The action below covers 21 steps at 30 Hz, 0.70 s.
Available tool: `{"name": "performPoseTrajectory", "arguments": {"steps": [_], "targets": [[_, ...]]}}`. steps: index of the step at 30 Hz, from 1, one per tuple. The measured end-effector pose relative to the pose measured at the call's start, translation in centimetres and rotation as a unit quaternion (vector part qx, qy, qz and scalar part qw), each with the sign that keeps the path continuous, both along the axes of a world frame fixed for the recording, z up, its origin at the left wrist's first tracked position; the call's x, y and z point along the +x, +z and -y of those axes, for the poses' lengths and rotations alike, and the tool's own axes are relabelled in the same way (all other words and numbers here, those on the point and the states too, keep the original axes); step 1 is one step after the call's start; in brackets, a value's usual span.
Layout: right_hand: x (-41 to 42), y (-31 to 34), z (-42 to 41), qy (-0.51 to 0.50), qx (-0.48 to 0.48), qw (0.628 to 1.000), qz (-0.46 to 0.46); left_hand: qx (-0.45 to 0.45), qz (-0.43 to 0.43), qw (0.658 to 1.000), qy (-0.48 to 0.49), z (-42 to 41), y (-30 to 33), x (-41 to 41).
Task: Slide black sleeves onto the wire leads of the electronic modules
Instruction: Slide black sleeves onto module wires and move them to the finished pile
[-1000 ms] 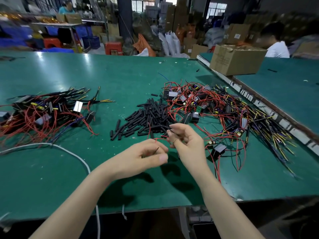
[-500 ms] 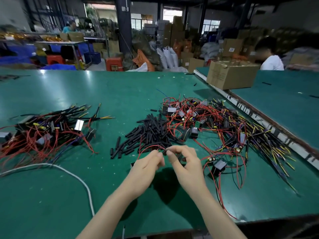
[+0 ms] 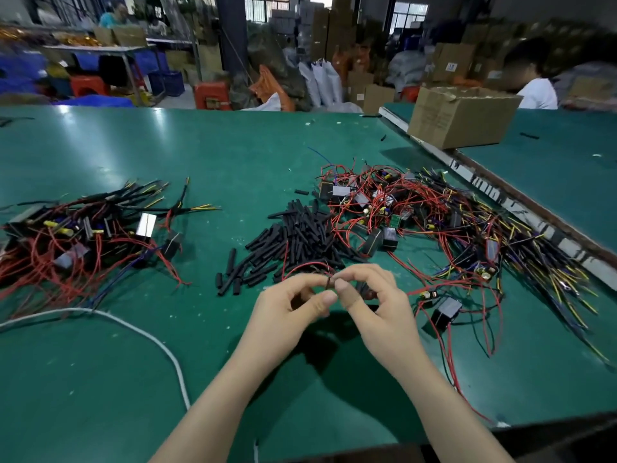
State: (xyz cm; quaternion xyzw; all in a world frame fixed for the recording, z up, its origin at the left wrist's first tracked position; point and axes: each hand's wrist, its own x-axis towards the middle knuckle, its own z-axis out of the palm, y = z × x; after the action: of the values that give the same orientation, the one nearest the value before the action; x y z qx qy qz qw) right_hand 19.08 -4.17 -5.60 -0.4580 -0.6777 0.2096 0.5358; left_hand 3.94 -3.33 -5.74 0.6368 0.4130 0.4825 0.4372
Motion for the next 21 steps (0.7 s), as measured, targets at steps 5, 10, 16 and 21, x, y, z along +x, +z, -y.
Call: {"name": "performPoseTrajectory", "arguments": {"steps": [5,10,16,21], "targets": [[-0.28,0.09,0.47,0.009,-0.002,1.000,-0.007,0.004,-0.002,1.000,0.016,0.34,0.07,-0.08],[-0.50,0.36,0.44,-0.012,-0.017,1.000,-0.019,0.006,-0.025,1.000,0.018,0.55,0.13,-0.13],[-0.56,0.49,0.64,-0.007,-0.066,0.994,-0.089,0.035,-0.036,0.998,0.049,0.48,-0.03,-0.11],[-0.55,0.47,0.58,-0.005,-0.063,0.995,-0.074,0.032,-0.018,0.998,0.060,0.62,0.17,0.15]]}}
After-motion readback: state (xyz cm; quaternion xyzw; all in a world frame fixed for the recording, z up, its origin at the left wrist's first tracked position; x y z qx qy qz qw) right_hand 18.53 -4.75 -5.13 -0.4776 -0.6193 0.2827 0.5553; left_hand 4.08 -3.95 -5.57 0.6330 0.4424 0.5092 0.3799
